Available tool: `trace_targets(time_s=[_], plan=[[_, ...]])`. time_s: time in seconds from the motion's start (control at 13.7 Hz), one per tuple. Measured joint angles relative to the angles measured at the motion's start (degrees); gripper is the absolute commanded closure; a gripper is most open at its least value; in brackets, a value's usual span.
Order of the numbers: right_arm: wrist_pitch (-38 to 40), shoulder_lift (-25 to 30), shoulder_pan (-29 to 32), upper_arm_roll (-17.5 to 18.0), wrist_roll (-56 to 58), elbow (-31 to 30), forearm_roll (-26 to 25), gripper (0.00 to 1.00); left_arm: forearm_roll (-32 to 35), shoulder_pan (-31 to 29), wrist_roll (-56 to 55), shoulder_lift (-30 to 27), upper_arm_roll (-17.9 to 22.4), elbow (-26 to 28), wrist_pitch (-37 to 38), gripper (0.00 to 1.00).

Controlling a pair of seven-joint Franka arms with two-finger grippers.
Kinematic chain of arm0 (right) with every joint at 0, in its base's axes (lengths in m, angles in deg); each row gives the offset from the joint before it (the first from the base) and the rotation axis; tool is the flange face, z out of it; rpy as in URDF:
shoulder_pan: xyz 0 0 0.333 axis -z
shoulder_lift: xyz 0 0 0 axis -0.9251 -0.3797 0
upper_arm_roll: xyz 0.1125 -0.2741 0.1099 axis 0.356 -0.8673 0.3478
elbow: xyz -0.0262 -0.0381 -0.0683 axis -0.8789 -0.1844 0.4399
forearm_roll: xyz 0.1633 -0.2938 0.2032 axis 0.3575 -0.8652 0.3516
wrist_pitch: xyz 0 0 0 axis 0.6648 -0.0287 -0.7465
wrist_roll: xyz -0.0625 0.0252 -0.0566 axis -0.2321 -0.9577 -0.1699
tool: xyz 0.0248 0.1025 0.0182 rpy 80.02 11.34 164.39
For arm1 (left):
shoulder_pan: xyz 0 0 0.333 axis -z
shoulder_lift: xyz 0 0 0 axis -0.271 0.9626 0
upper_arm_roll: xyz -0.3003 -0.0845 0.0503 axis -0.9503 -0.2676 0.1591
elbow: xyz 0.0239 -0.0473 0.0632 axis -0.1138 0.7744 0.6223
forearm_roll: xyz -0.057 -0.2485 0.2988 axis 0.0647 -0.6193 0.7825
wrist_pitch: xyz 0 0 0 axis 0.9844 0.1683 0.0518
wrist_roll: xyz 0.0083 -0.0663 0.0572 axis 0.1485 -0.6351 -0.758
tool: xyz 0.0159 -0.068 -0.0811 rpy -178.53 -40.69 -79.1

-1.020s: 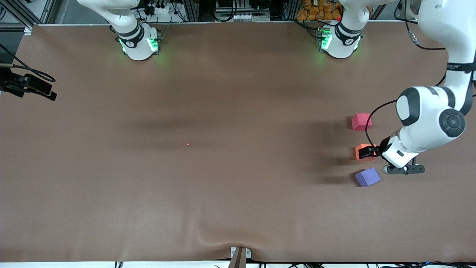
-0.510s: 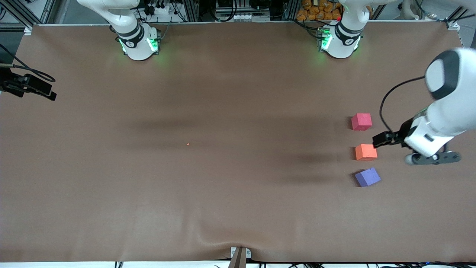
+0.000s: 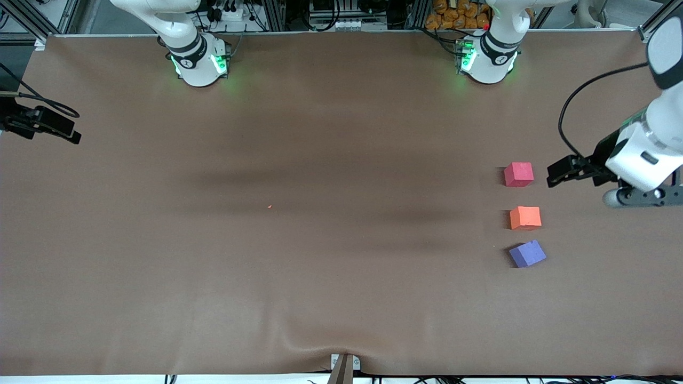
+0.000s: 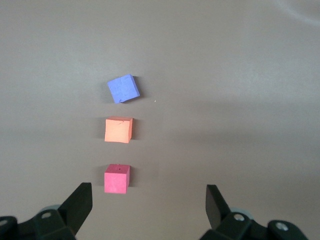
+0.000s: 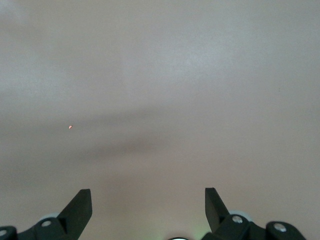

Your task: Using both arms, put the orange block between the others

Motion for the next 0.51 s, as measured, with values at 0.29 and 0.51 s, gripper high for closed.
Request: trace_targets(time_s=[0.29, 0.51], plan=[[0.2, -0.1, 0.0, 0.0, 0.0, 0.0, 0.0, 0.00, -0.6, -0.6, 0.0, -6.8, 0.2, 5.4, 0.5, 0.00], [0.4, -0.2, 0.1, -0.1, 0.0, 0.0, 0.0, 0.00, -0.6, 0.5, -0.1, -12.9, 0.8, 12.3, 0.5, 0.00]])
